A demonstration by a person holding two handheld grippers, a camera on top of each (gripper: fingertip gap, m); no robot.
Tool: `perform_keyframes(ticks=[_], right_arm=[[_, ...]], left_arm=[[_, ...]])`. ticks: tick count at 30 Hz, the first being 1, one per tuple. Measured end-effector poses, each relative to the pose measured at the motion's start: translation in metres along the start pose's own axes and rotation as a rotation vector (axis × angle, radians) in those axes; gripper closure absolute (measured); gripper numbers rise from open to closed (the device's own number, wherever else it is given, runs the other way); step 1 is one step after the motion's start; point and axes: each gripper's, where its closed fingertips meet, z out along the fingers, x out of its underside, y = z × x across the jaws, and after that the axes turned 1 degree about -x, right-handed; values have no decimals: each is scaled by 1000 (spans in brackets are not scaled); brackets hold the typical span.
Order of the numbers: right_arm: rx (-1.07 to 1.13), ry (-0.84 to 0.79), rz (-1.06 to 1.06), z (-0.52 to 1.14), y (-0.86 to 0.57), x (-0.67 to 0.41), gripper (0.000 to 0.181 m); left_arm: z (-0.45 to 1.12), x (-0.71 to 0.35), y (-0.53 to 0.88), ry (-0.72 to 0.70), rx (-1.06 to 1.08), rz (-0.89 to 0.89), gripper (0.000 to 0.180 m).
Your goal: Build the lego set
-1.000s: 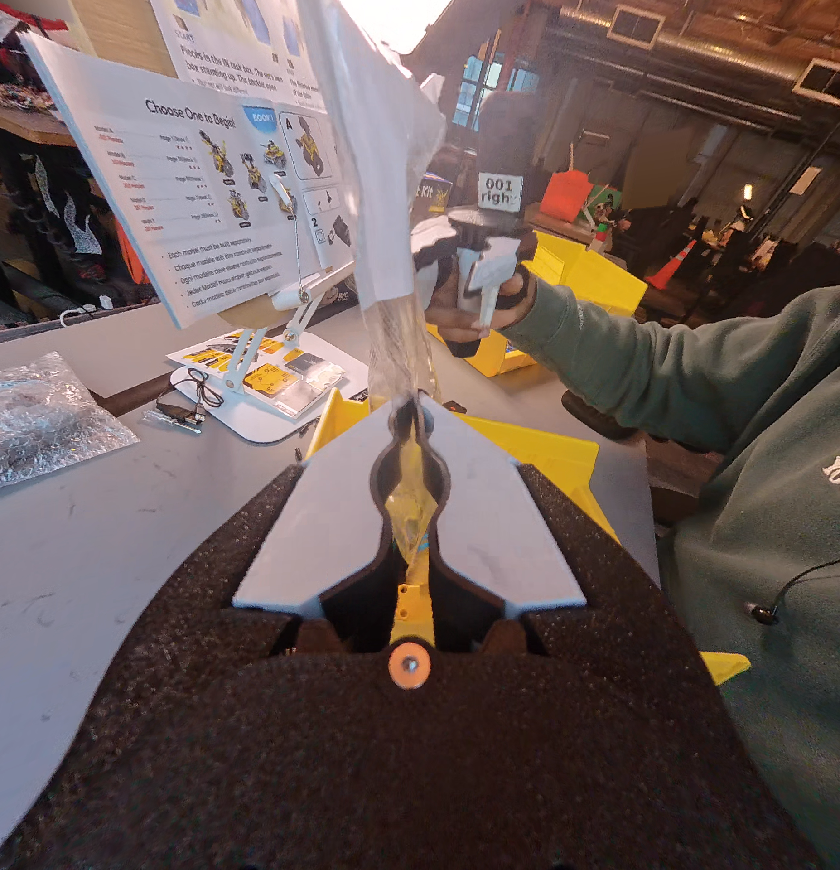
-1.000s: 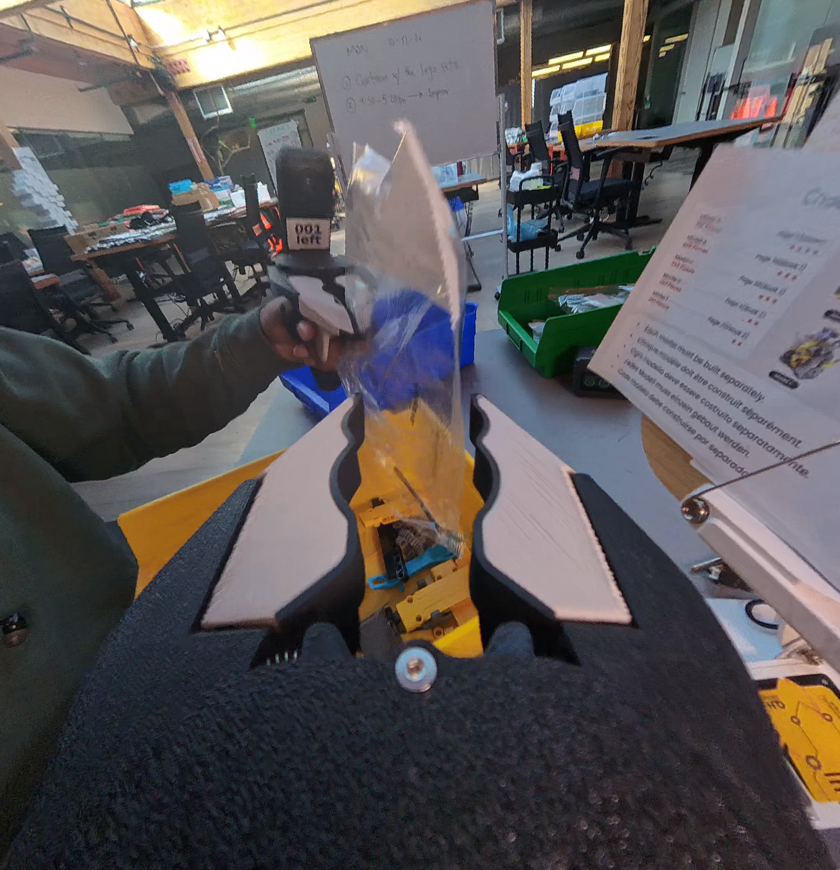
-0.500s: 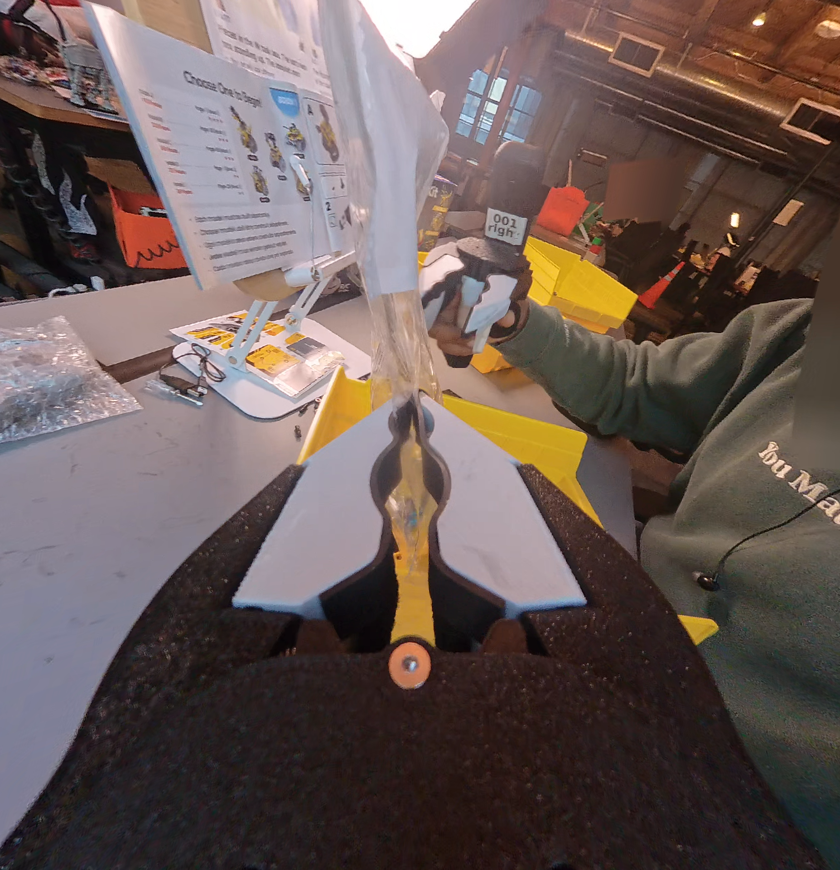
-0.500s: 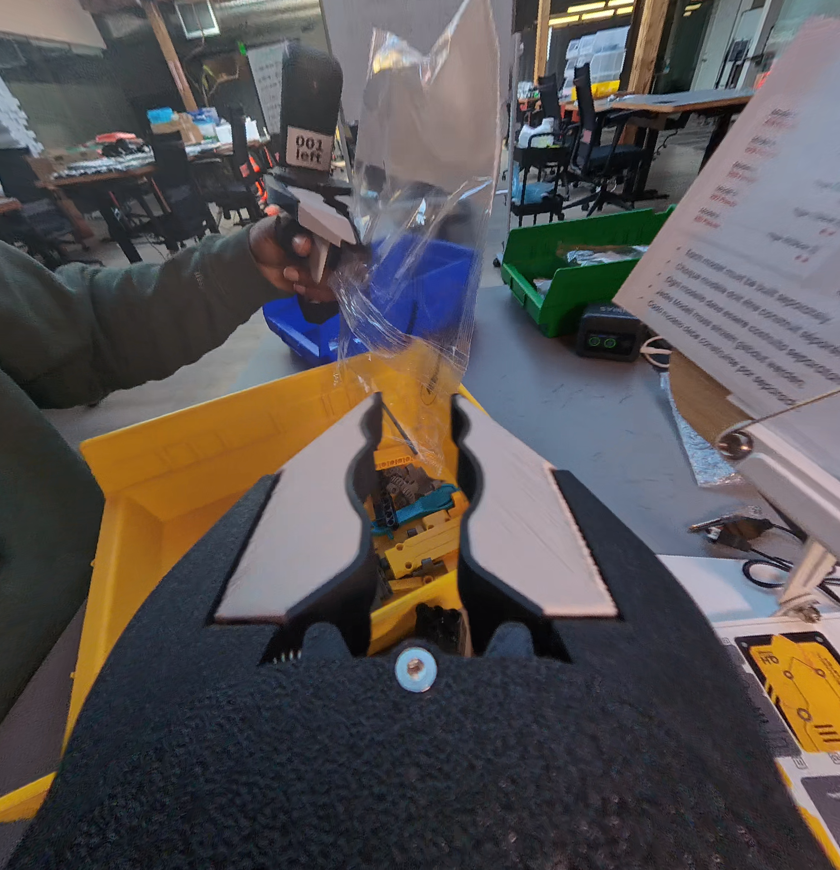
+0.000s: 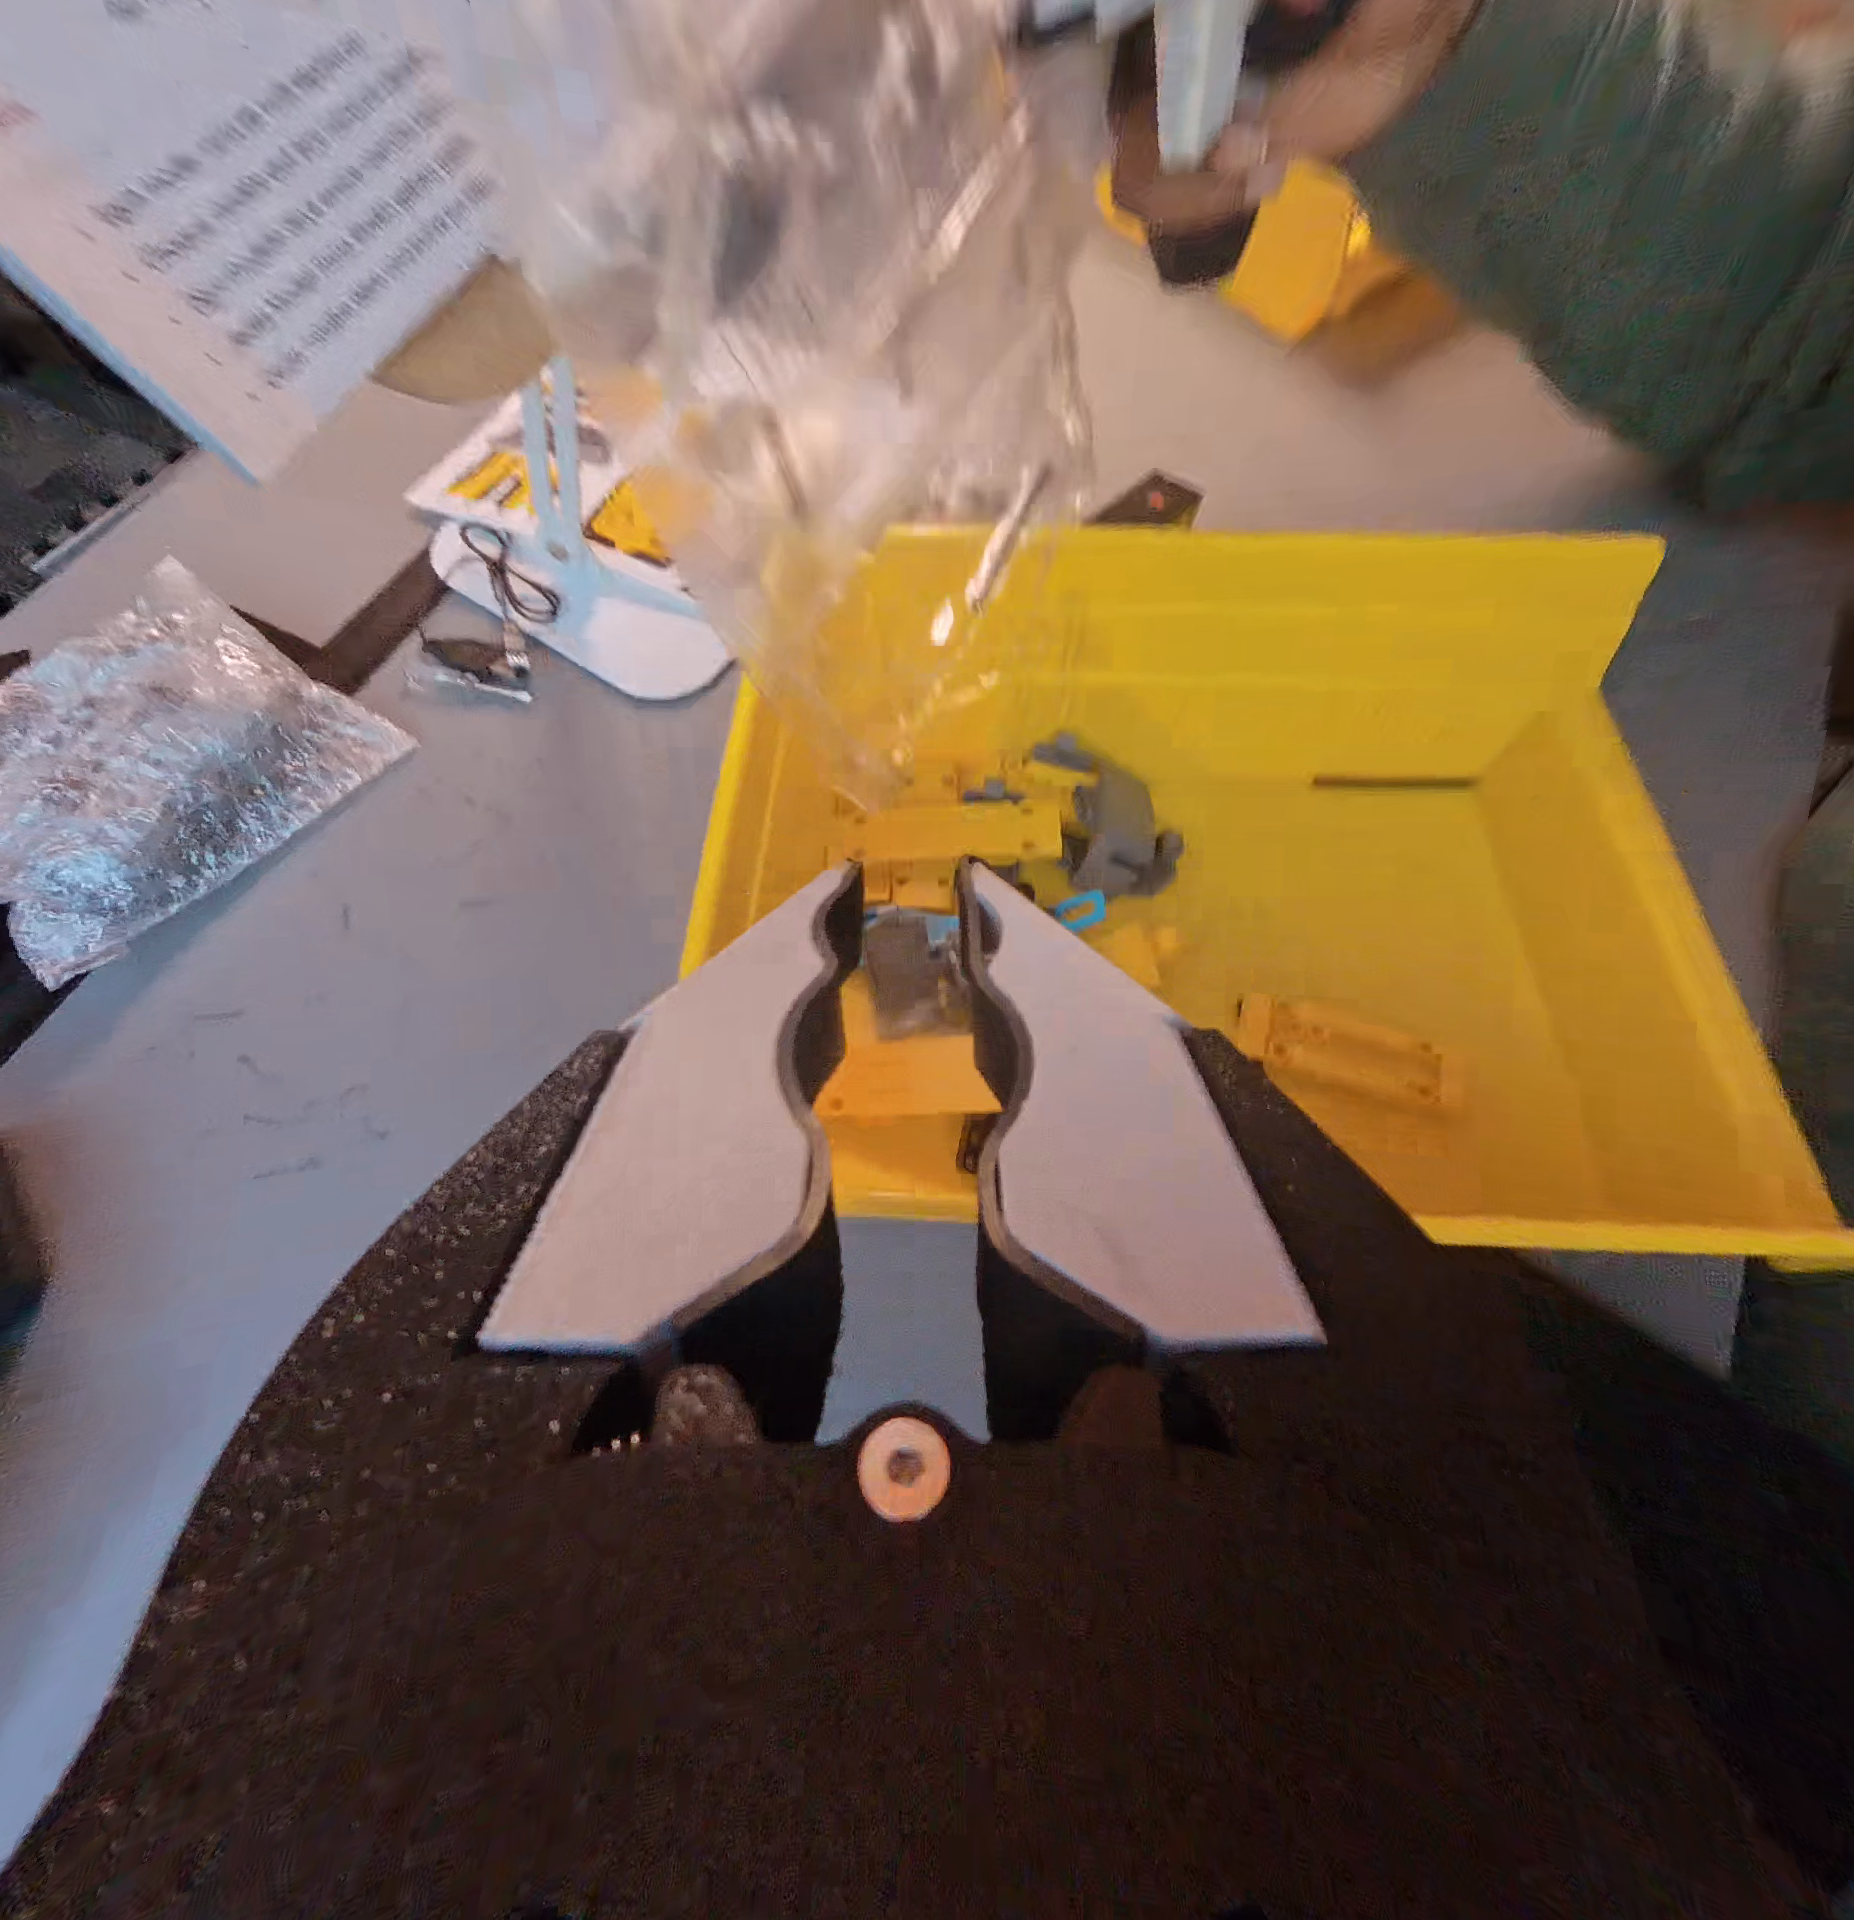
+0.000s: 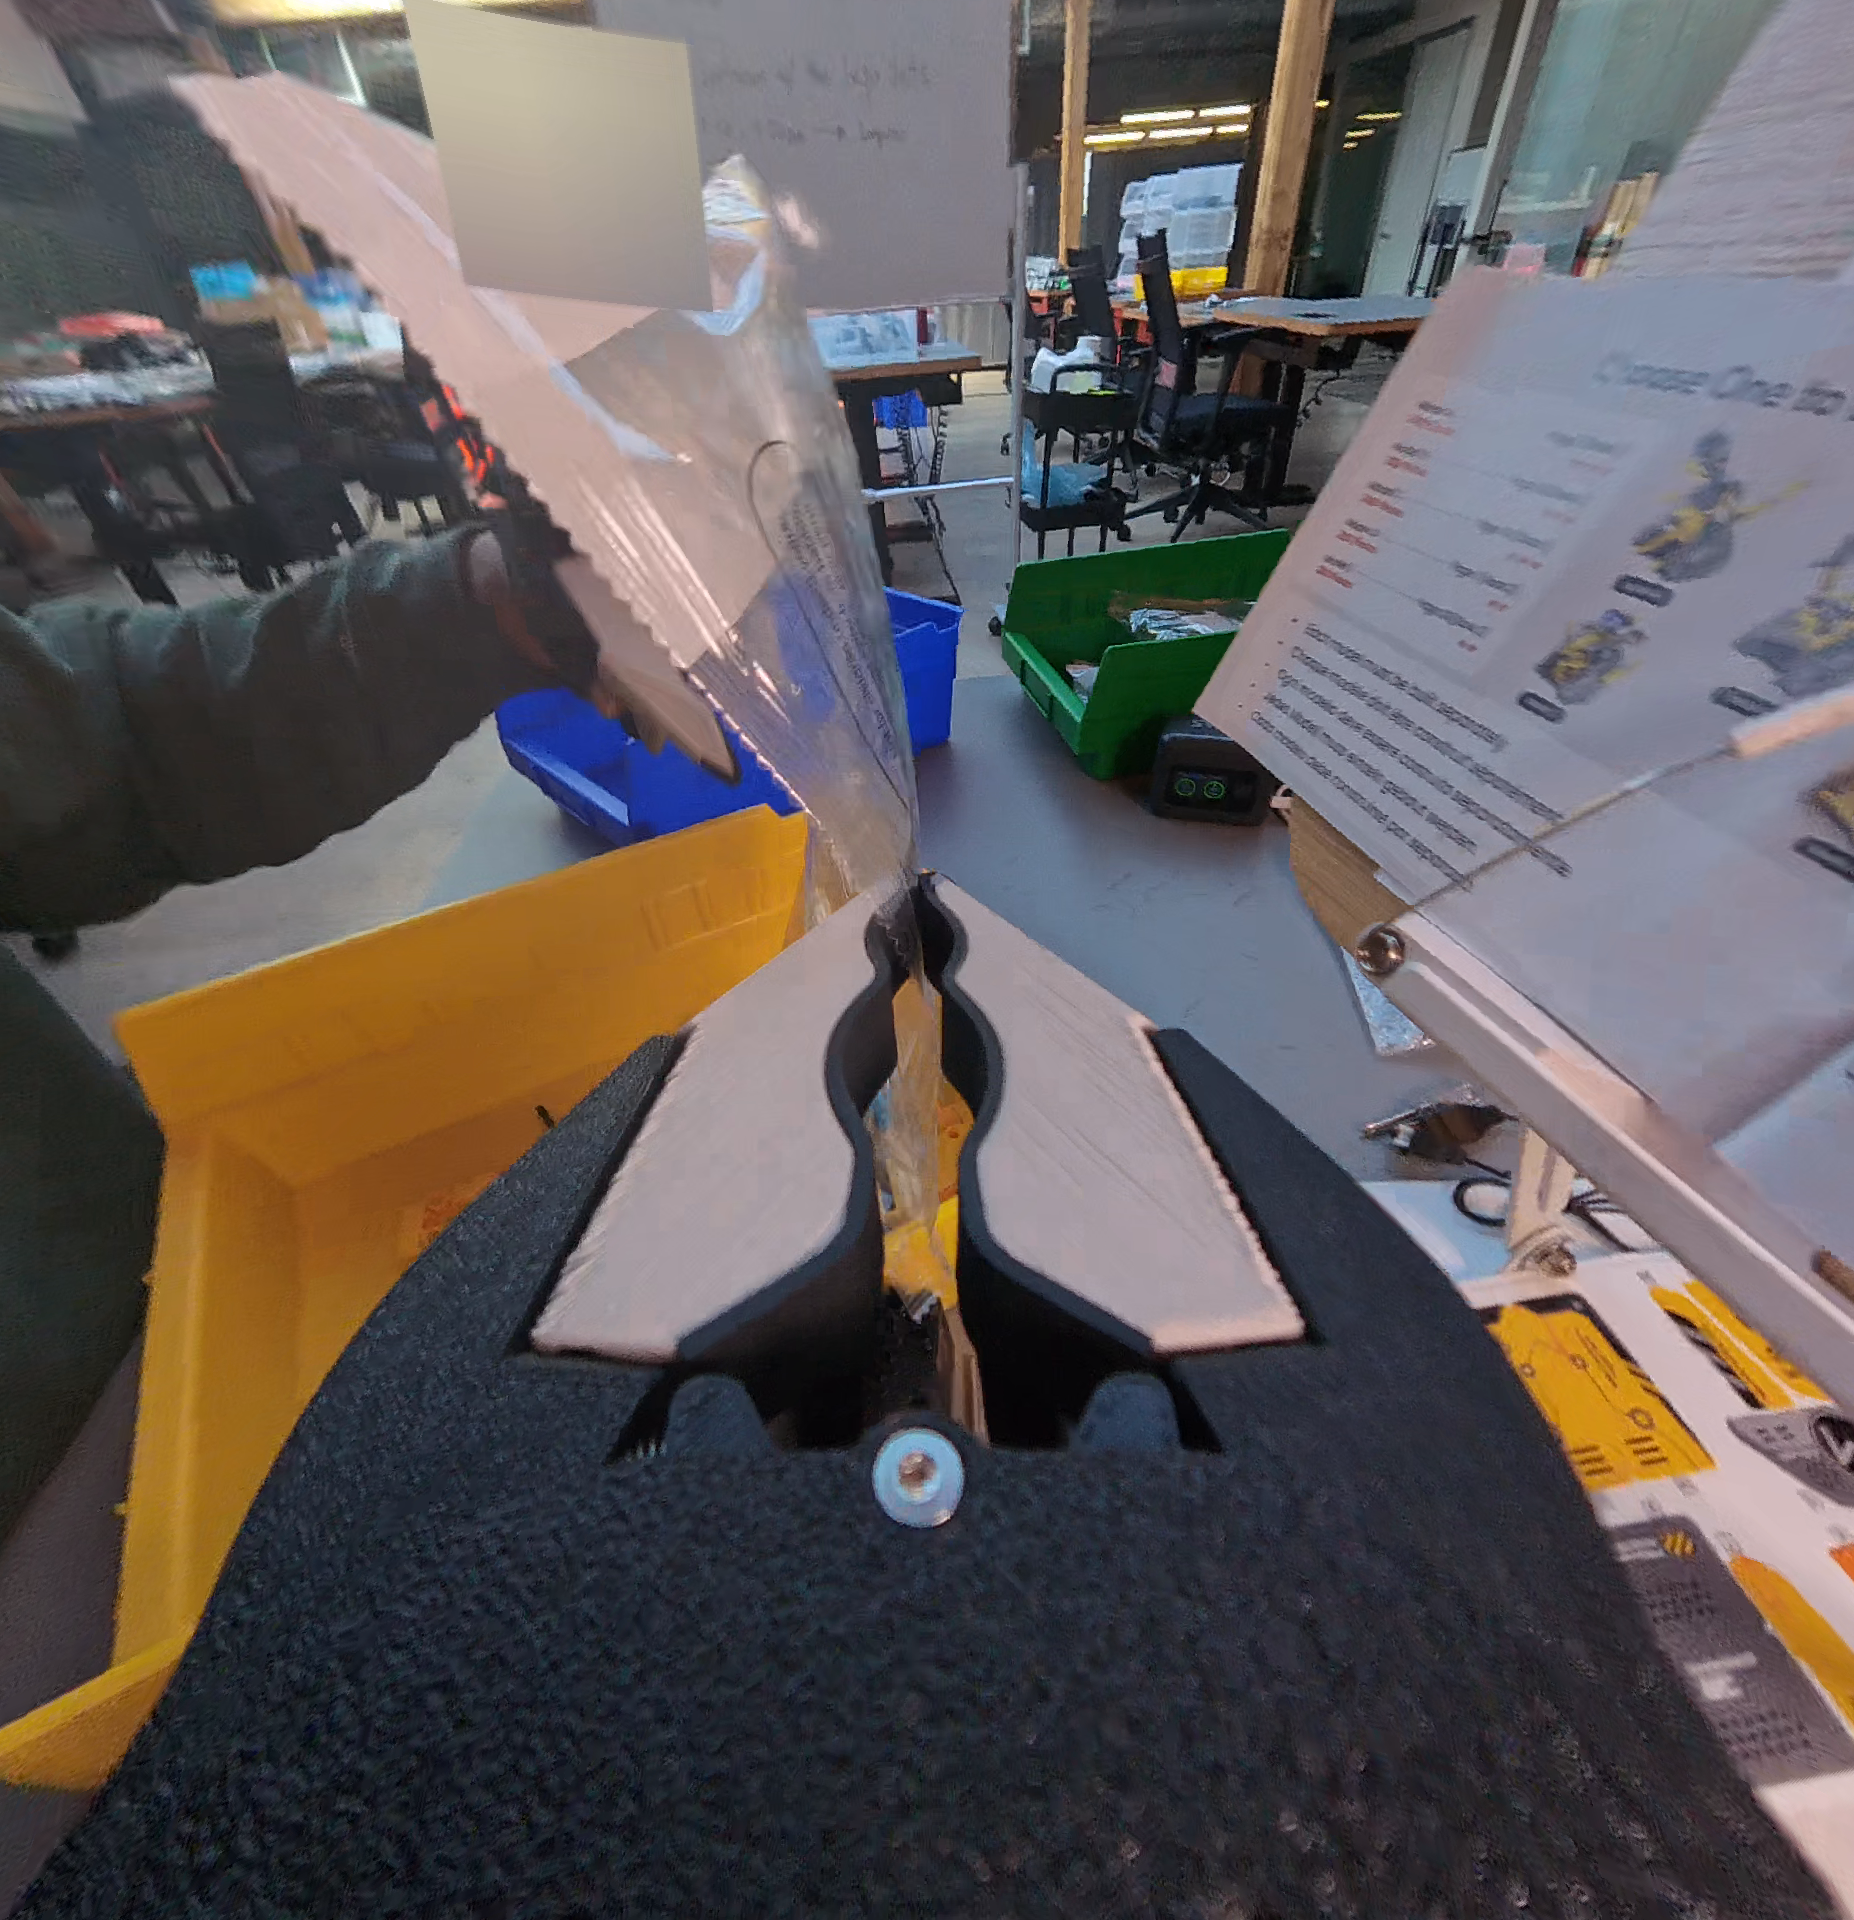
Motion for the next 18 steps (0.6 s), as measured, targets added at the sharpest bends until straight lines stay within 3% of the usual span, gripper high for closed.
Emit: perform_keyframes(ticks=[5, 10, 12, 14, 18], right_arm=[[43, -71, 118, -24, -13, -13, 181], [71, -96, 121, -30, -15, -21, 181], [83, -105, 122, -35, -17, -23, 181], [91, -120, 127, -41, -19, -26, 181], [90, -133, 128, -50, -21, -27, 181]], left_arm=[[43, 54, -30, 511, 44, 331, 151], [64, 104, -37, 912, 88, 443, 133], [65, 118, -30, 1004, 72, 454, 136], [60, 125, -27, 1063, 70, 453, 149], [50, 115, -18, 1044, 10, 390, 161]])
